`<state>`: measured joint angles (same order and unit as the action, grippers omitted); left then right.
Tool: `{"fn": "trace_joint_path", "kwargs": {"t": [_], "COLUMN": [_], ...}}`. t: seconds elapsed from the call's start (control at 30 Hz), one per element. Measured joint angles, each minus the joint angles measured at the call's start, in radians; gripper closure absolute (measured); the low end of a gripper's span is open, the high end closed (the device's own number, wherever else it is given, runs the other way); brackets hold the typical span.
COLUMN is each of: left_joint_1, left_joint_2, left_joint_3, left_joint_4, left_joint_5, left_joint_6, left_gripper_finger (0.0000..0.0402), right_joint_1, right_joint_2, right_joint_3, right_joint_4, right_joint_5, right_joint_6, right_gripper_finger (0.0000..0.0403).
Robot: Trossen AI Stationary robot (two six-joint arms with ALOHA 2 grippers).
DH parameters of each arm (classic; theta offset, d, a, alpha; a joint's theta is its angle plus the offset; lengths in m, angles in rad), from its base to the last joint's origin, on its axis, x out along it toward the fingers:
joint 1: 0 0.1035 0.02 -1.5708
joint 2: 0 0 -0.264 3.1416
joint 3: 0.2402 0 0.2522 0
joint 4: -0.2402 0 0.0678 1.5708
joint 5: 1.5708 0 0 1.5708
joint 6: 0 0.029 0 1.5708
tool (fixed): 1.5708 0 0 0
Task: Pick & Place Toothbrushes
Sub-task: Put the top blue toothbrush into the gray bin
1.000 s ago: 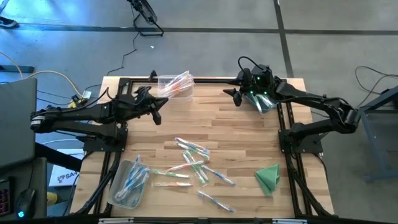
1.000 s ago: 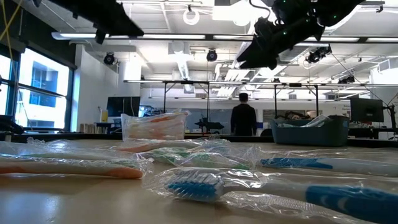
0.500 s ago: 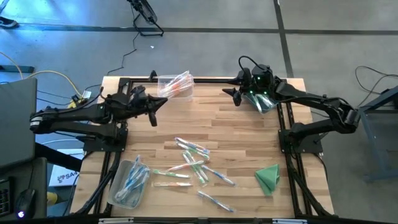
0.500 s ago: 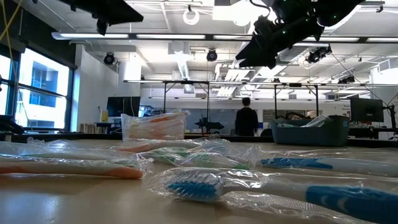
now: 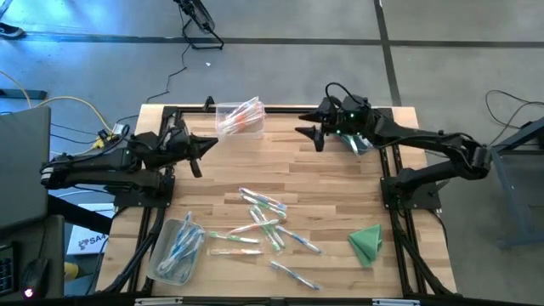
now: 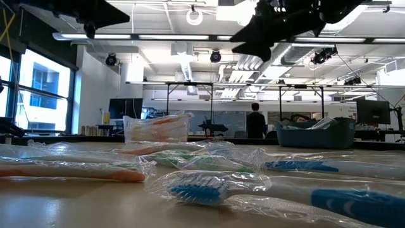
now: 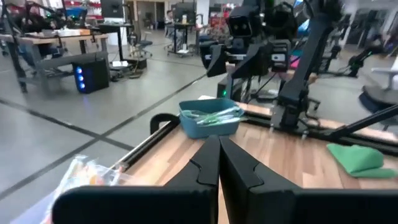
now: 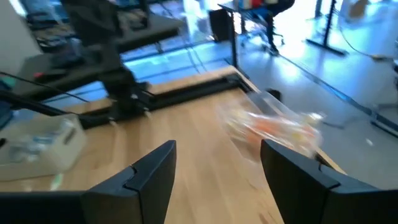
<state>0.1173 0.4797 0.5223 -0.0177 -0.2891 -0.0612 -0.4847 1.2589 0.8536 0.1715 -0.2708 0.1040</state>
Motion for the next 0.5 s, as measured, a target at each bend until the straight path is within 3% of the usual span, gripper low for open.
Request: {"fn": "trace_joint_path", "kwargs": {"t": [0.23,0.5], "left_joint_1": [0.000,0.000], "left_joint_2": [-0.059,-0.059], "left_joint_3": [-0.061,-0.061], "left_joint_4": [0.082,0.075], "left_joint_5": [0.096,0.098], "left_joint_6": [-0.027,-0.052], "left_gripper_finger": [0.0401,0.0401], "right_joint_1": [0.088,0.156], "right_joint_2": [0.053,0.092], "right_joint_3": [0.000,0.000], "right_joint_4": [0.108,0.103], "right_joint_5": [0.003,-0.056], "right_joint_6": [0.006,0.055], "right_gripper_finger": [0.0177,0.0177]}}
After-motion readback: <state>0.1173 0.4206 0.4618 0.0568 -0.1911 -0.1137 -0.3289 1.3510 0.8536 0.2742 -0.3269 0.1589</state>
